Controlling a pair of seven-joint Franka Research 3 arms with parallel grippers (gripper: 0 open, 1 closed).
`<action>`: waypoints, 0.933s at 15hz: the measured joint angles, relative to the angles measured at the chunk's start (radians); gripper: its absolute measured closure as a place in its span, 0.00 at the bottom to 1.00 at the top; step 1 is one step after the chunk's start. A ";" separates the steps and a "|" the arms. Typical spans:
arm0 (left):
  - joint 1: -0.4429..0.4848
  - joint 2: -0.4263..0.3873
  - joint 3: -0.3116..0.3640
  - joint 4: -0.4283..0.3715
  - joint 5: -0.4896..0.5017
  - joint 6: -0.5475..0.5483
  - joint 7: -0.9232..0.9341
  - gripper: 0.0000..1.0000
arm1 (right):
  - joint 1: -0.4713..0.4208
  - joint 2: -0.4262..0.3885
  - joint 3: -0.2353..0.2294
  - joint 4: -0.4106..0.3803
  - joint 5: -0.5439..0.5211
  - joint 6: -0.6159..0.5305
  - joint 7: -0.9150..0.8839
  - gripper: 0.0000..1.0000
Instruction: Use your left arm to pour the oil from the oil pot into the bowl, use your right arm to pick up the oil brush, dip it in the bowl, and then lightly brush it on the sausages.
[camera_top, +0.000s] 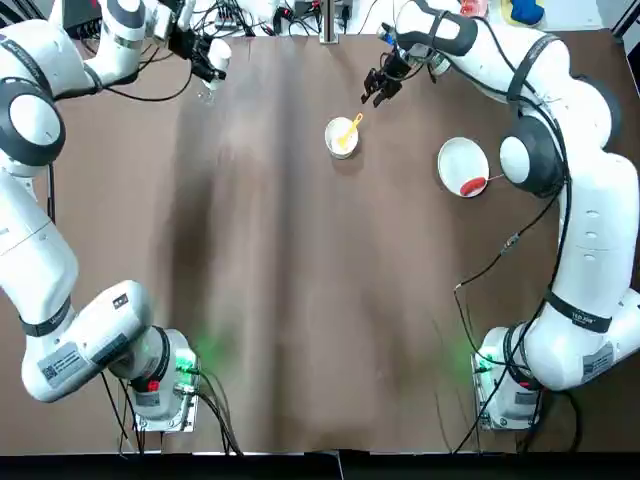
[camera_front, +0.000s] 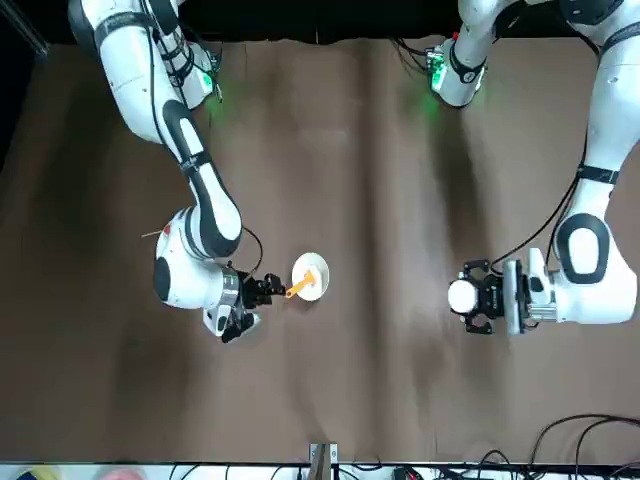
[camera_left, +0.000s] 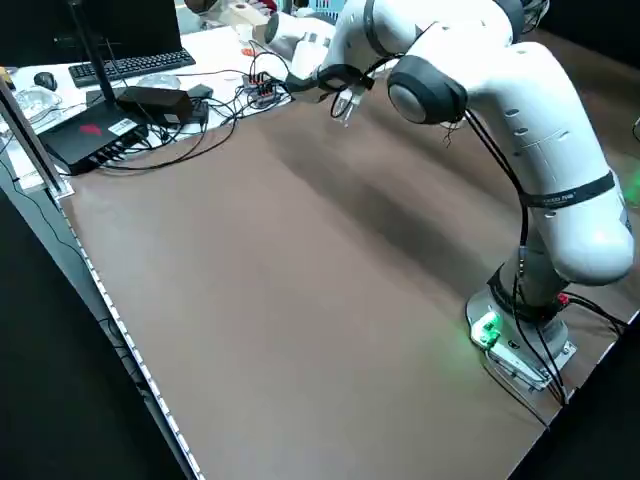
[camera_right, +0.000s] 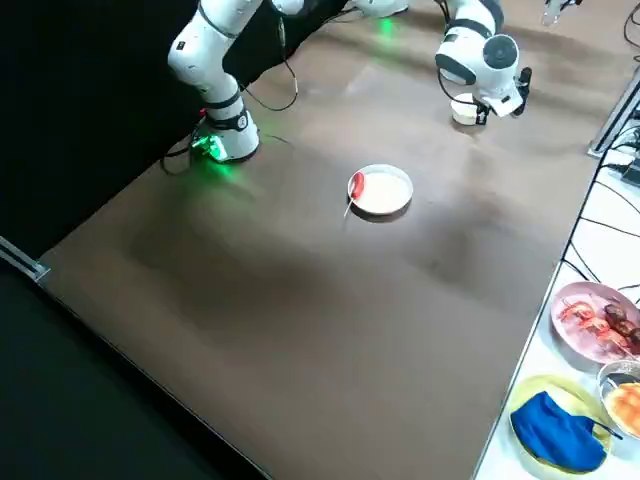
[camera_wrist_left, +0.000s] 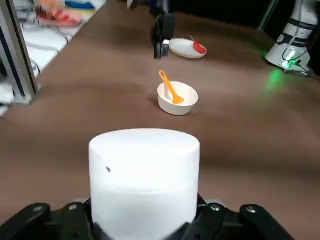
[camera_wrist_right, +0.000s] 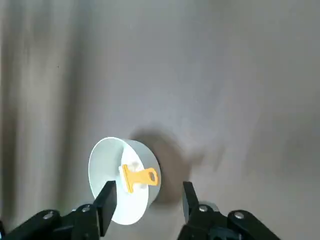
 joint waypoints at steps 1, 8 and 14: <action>0.023 0.000 0.000 -0.001 -0.018 -0.026 0.048 0.45 | 0.003 0.010 0.002 0.009 0.000 0.000 0.006 0.39; 0.269 0.060 0.003 -0.033 -0.157 -0.230 0.298 0.45 | 0.019 0.048 0.004 0.023 0.000 0.026 0.010 0.48; 0.318 0.146 0.023 -0.035 -0.214 -0.274 0.353 0.45 | 0.033 0.074 0.005 0.027 0.001 0.037 0.010 0.55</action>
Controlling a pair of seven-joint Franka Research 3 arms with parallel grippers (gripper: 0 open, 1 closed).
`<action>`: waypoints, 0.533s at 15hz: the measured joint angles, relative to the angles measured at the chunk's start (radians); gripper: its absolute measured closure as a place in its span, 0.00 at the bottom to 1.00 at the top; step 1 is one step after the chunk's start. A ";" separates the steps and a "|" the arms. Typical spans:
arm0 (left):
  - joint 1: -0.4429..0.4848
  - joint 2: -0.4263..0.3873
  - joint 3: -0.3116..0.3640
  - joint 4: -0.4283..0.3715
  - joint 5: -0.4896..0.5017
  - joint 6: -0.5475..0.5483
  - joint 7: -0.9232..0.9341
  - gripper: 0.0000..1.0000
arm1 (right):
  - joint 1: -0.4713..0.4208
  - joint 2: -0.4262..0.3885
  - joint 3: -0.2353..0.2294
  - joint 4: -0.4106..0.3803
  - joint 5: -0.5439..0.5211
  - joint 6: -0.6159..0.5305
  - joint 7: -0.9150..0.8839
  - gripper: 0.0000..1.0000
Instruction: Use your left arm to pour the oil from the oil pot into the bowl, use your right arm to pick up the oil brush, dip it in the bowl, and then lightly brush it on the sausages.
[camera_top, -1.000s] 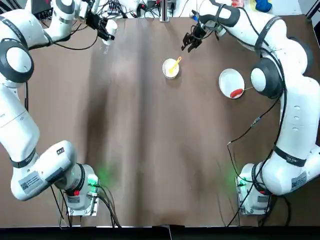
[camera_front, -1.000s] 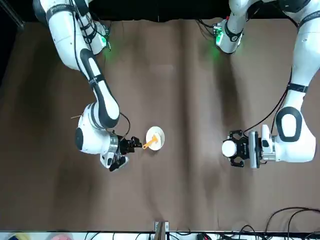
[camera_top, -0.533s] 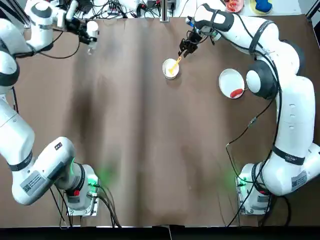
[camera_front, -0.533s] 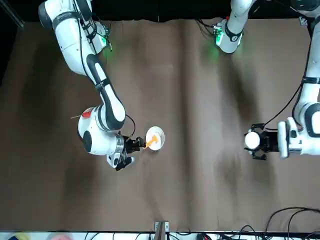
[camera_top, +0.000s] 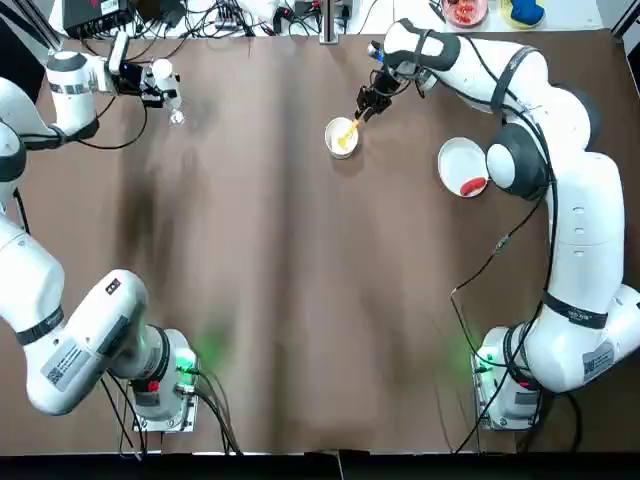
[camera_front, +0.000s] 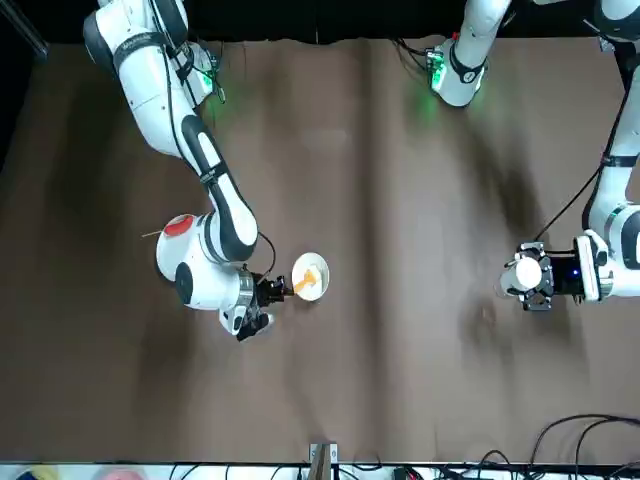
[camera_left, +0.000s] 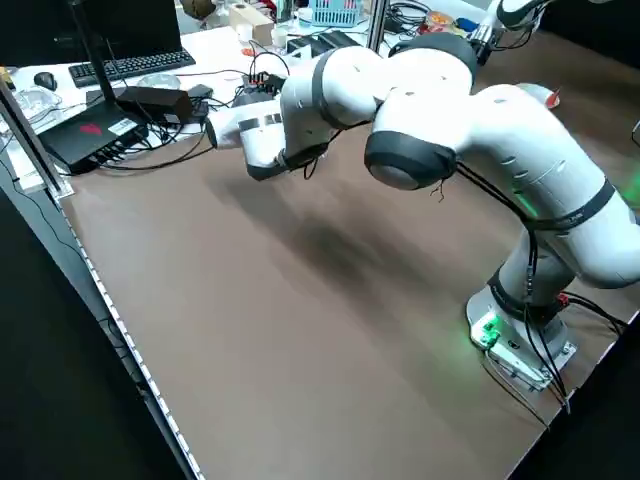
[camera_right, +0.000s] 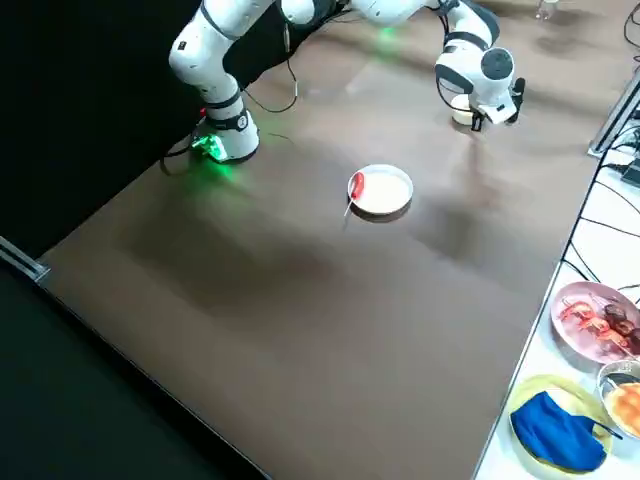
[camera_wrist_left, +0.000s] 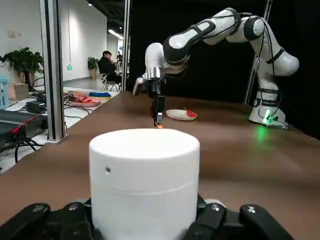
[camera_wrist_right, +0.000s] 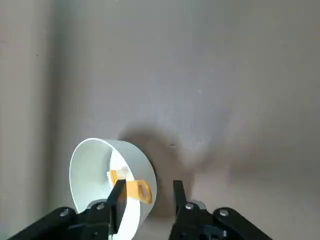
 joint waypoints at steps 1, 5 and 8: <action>0.002 0.011 0.004 0.000 -0.002 -0.002 0.001 0.45 | 0.003 0.003 0.000 0.001 0.000 0.000 0.000 0.56; 0.016 0.050 0.030 0.000 -0.029 -0.014 0.020 0.45 | 0.015 0.008 0.000 0.004 0.000 0.001 0.001 0.67; 0.026 0.067 0.050 0.000 -0.048 -0.038 0.042 0.45 | 0.016 0.008 0.000 0.004 0.000 0.001 0.002 0.74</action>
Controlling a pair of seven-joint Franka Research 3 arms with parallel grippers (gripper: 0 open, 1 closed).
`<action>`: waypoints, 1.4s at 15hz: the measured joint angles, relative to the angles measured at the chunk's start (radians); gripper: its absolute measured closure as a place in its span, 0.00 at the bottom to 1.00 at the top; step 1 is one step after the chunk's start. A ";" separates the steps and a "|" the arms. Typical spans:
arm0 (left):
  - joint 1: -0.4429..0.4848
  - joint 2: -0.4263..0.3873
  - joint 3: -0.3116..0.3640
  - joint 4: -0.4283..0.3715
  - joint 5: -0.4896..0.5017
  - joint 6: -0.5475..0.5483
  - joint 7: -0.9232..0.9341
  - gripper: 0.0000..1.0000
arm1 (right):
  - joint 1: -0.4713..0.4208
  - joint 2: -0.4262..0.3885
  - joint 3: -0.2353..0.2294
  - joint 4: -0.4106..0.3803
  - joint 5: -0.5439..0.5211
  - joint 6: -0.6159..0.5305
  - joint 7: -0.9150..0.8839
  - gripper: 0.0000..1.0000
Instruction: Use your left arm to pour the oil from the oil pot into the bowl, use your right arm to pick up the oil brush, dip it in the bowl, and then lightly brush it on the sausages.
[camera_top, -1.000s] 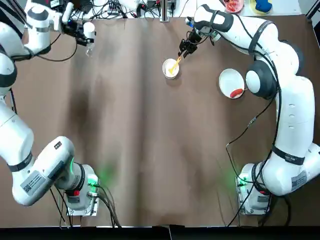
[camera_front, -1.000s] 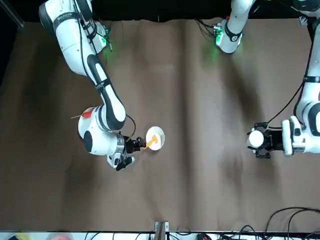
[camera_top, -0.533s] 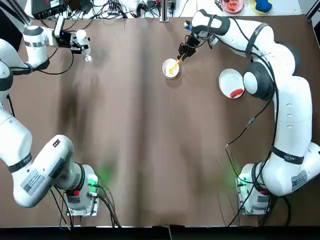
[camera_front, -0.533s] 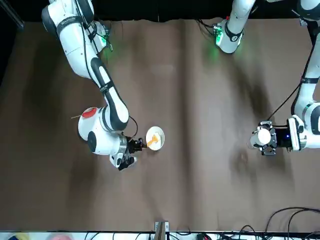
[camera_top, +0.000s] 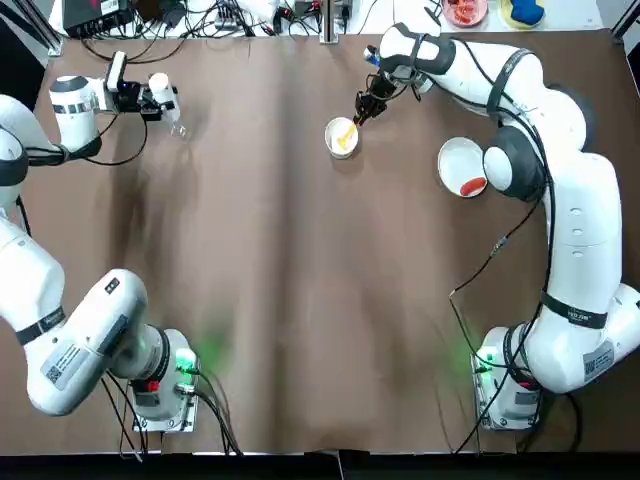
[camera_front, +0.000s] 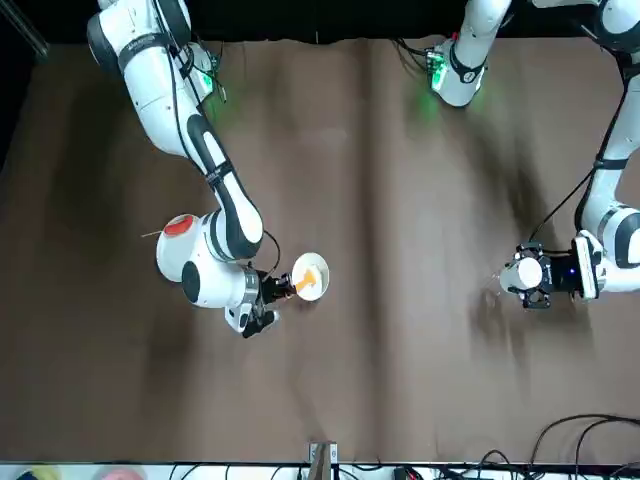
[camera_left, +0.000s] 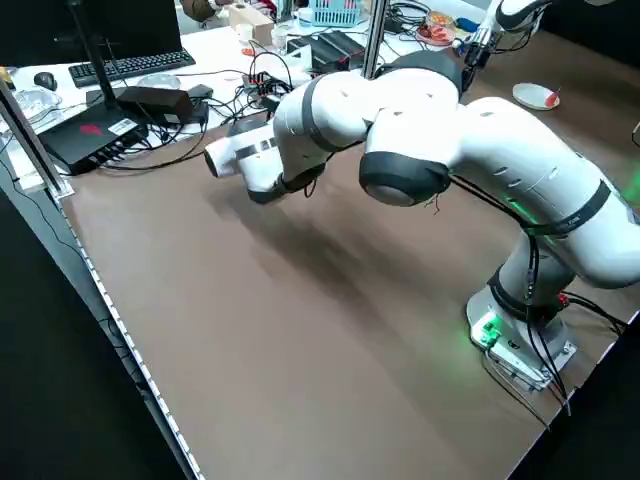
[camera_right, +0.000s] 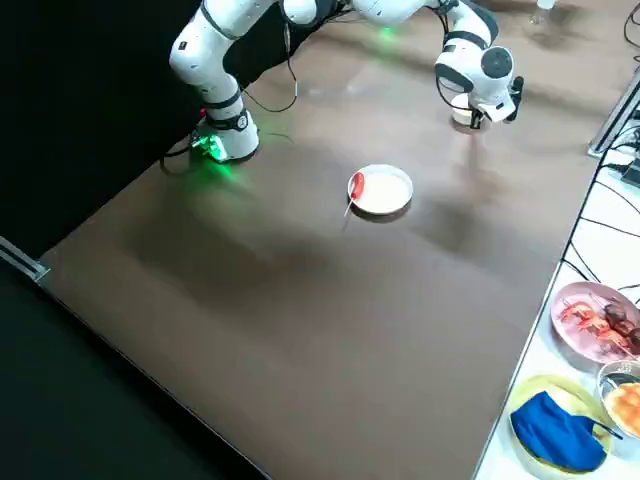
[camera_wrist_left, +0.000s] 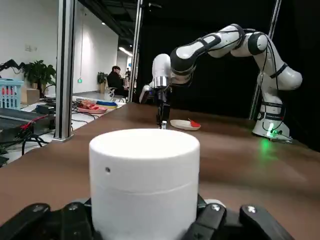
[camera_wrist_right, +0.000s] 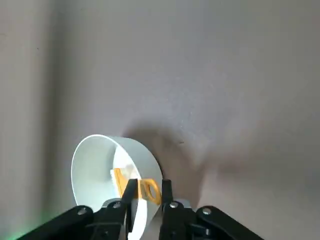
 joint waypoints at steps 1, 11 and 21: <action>0.002 0.004 0.011 0.000 -0.006 -0.010 0.005 0.45 | 0.000 0.000 0.000 0.000 0.000 0.000 0.000 0.75; 0.018 0.027 0.032 0.000 -0.008 -0.025 0.180 0.45 | 0.000 0.000 0.001 0.008 0.012 -0.002 0.001 0.89; 0.002 0.027 0.034 0.003 -0.008 -0.023 0.229 0.19 | -0.004 -0.028 -0.002 0.026 0.018 -0.078 0.043 0.96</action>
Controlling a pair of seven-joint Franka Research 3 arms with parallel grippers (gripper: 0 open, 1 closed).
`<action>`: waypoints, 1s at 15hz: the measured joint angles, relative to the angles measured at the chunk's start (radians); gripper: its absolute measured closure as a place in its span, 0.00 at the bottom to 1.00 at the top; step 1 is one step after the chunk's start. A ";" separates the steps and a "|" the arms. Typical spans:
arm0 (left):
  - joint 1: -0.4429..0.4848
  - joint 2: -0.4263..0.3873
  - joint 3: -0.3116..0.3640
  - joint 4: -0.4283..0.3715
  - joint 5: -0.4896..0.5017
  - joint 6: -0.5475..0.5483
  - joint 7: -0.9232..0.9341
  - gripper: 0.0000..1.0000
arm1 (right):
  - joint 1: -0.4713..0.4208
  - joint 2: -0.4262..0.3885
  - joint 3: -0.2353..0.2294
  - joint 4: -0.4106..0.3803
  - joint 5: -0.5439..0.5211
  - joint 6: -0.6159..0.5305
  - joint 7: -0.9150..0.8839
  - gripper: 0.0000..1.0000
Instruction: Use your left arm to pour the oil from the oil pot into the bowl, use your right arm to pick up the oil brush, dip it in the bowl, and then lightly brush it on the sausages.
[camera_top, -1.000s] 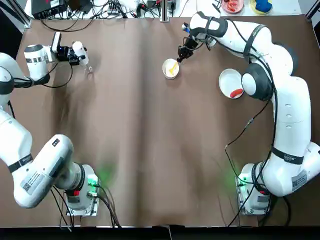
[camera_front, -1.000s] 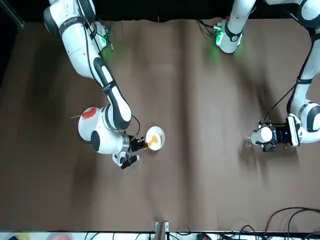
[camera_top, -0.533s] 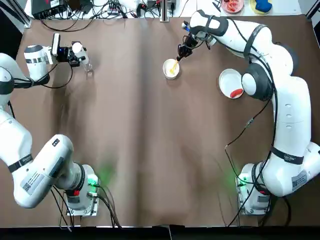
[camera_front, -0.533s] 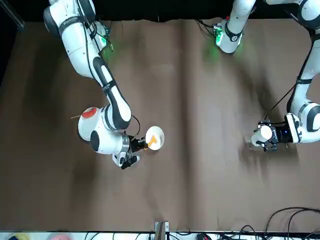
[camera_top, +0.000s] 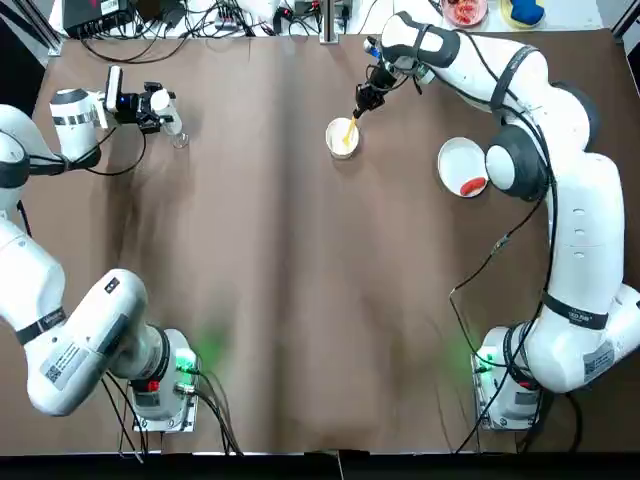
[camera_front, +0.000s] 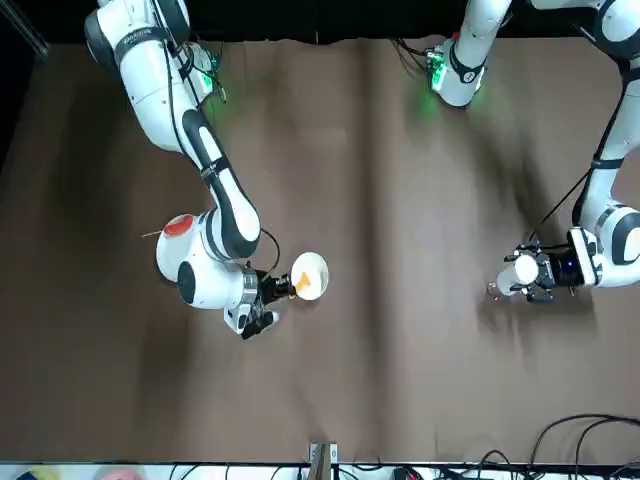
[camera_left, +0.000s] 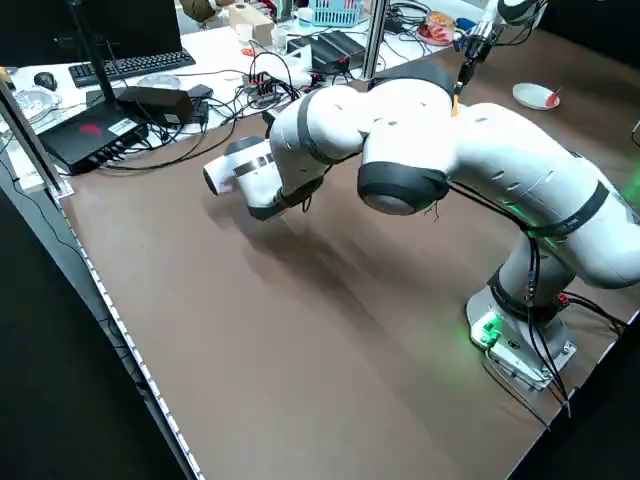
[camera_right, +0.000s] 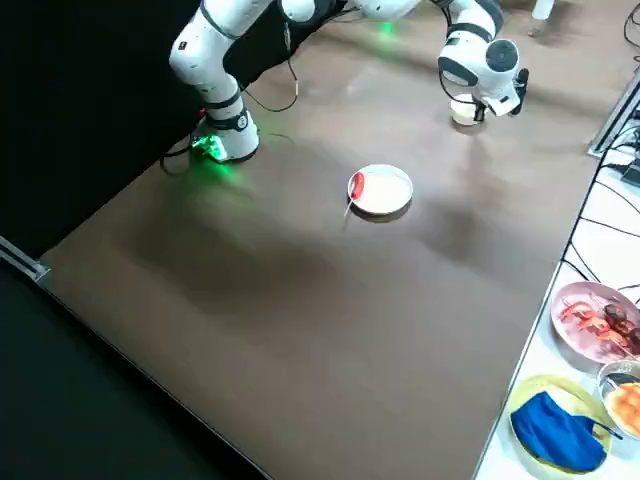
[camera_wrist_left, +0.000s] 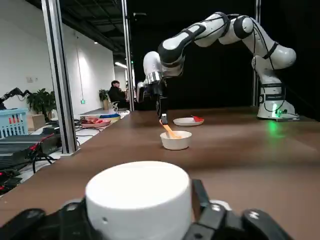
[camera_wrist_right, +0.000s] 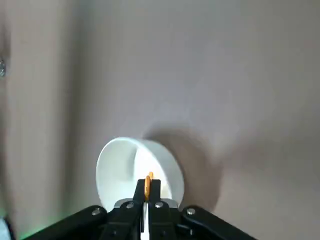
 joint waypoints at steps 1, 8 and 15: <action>-0.003 0.000 0.000 0.001 0.000 0.001 -0.001 0.09 | -0.001 -0.014 -0.002 0.001 0.000 -0.025 0.030 0.96; -0.004 0.000 0.005 0.003 0.002 0.001 -0.001 0.00 | -0.122 -0.189 -0.034 0.006 -0.024 -0.346 0.210 0.96; -0.005 0.000 0.008 0.004 0.003 0.001 -0.001 0.00 | -0.269 -0.240 -0.127 -0.014 -0.274 -0.612 0.182 0.96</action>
